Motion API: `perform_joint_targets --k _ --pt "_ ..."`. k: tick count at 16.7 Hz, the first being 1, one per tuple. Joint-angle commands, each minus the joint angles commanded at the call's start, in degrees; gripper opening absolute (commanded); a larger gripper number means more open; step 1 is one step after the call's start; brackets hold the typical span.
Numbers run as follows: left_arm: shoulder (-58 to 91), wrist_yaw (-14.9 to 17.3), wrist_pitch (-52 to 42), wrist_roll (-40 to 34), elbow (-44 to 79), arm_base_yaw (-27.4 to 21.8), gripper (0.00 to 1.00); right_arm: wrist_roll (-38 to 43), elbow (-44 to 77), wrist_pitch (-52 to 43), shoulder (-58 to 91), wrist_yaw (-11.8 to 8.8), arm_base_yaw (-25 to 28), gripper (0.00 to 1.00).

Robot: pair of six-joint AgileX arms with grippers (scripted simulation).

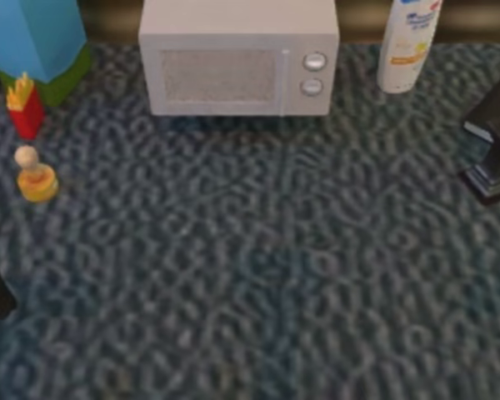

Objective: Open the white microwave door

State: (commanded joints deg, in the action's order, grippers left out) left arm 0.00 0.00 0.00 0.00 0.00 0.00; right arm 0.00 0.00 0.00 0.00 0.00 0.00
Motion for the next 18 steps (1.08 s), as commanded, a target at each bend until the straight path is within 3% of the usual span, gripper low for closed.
perform_joint_targets --k 4,7,18 --pt "1.75 -0.79 -0.23 -0.28 1.53 -0.98 1.00 0.00 0.00 0.00 0.00 0.00 0.00 1.00" --pt "8.99 -3.87 -0.79 -1.68 7.48 -4.51 1.00 0.00 0.00 0.00 0.00 0.00 0.00 1.00" --pt "69.98 -24.60 0.44 -14.66 52.12 -27.35 1.00 0.00 0.00 0.00 0.00 0.00 0.00 1.00"
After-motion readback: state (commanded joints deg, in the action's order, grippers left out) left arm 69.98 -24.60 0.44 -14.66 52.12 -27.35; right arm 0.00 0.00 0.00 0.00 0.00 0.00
